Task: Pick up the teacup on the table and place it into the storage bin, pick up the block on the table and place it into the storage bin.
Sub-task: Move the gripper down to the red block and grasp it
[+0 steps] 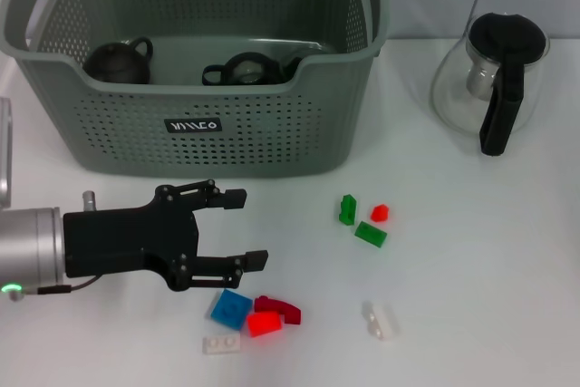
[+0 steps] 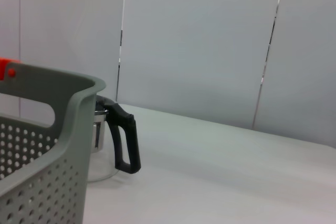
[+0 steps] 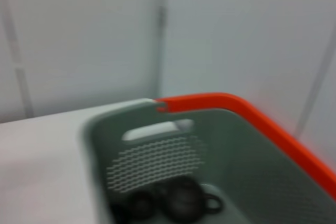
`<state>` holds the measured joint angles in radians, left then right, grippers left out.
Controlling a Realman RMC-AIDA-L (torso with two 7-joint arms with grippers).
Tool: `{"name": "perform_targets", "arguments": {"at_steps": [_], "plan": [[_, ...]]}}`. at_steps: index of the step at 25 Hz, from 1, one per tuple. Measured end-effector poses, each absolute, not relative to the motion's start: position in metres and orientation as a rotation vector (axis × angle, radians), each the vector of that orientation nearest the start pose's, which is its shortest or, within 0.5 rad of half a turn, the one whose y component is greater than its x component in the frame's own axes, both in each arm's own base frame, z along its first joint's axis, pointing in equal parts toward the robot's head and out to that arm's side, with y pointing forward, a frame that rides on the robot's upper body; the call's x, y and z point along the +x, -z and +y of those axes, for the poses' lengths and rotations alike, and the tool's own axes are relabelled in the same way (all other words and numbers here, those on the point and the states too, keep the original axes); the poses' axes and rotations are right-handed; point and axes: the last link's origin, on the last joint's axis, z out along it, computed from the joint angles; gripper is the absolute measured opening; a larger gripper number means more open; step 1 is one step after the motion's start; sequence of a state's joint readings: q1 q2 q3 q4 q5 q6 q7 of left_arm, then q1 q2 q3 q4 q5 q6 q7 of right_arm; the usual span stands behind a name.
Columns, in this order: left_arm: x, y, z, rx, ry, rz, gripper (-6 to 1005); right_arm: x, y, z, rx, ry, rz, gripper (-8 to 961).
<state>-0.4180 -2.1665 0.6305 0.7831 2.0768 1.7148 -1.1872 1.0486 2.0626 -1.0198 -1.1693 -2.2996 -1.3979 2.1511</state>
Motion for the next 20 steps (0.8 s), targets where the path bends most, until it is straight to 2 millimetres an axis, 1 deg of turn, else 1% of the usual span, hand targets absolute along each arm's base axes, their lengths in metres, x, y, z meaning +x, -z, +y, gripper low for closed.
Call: {"name": "perform_targets", "arguments": {"at_steps": [1,3,5,6,9,12,14,16,18,20], "plan": [[-0.268,0.01,0.284,-2.793,0.729,-0.39,847,0.015,-0.041,0.426,-2.777,-0.223,0.197,421],[-0.268,0.01,0.284,-2.794,0.729,-0.388,847,0.027,-0.048,0.404,-2.836,-0.208,0.156,501],[-0.268,0.01,0.284,-2.793,0.728,-0.388,847,0.047,-0.053,0.384,-2.881,-0.164,0.145,580],[-0.269,0.01,0.284,-2.792,0.727,-0.389,847,0.061,-0.055,0.374,-2.901,-0.127,0.155,620],[-0.269,0.01,0.284,-2.791,0.725,-0.391,847,0.093,-0.052,0.357,-2.926,-0.027,0.224,743],[-0.269,0.011,0.284,-2.79,0.725,-0.395,847,0.123,-0.044,0.351,-2.912,0.101,0.319,867],[-0.269,0.011,0.284,-2.79,0.726,-0.396,847,0.14,-0.034,0.352,-2.902,0.183,0.373,888],[-0.269,0.011,0.284,-2.79,0.726,-0.396,847,0.156,-0.02,0.357,-2.894,0.236,0.428,899],[-0.269,0.011,0.284,-2.791,0.727,-0.397,848,0.168,-0.007,0.366,-2.869,0.276,0.468,898],[-0.269,0.011,0.284,-2.791,0.728,-0.399,848,0.174,0.005,0.375,-2.845,0.297,0.488,897]]}}
